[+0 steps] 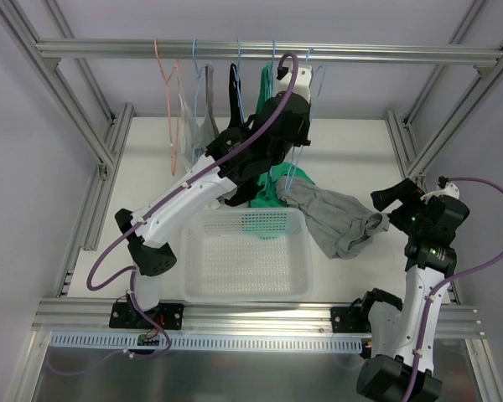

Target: Remove the tank top from the hanger

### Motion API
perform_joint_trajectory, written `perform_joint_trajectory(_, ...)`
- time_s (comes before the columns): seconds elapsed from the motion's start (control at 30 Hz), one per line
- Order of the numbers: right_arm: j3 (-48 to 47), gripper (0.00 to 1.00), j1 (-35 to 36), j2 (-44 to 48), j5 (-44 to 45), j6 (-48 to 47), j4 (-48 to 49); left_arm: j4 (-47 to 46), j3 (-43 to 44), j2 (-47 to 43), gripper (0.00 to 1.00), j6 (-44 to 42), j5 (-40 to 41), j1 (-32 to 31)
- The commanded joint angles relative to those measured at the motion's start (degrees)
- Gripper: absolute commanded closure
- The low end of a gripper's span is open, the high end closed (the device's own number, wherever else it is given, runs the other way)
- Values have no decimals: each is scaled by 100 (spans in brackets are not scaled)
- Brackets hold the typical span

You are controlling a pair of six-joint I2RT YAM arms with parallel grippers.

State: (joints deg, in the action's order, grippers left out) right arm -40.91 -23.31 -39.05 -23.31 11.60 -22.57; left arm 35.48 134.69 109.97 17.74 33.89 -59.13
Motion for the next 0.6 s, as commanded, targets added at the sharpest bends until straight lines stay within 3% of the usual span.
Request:
perform_joint_trajectory(0.0, -251, 1, 28, 20, -147, 0, 103, 29, 548, -29, 100, -147, -374, 77)
perform_joint_trajectory(0.57, -216, 1, 72, 73, -270, -26, 165, -367, 1182, 903, 100, -236, -937, 754)
